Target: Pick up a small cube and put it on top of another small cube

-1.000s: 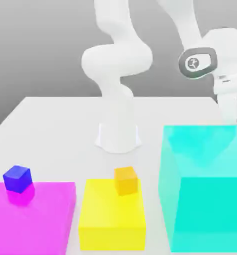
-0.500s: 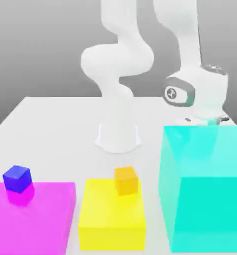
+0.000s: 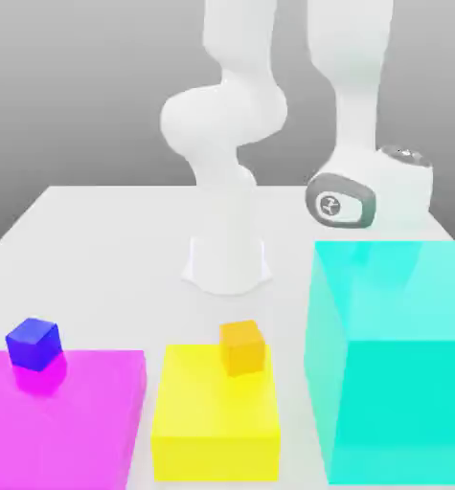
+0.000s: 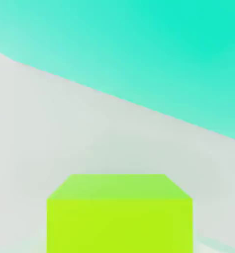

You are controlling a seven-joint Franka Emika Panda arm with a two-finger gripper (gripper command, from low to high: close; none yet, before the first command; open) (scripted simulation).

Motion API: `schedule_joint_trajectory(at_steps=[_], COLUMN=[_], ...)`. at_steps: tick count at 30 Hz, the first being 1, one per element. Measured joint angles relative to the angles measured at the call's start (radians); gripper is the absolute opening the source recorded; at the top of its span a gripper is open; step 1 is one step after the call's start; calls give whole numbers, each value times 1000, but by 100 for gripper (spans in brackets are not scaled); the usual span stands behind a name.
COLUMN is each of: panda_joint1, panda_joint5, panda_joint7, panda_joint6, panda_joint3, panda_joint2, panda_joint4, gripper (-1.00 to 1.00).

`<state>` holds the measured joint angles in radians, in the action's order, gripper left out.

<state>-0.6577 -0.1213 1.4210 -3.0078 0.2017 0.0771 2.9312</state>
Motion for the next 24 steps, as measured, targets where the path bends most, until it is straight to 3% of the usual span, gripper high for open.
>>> schedule_joint_trajectory(at_steps=[3, 7, 24], panda_joint1=[-29, -98, -217], panda_joint5=[143, 79, -167], panda_joint7=[-98, -144, -791], panda_joint6=[87, 189, 492], panda_joint3=[14, 49, 94], panda_joint2=[-110, -119, -237], panda_joint4=[21, 0, -272], gripper=[-100, -100, -100])
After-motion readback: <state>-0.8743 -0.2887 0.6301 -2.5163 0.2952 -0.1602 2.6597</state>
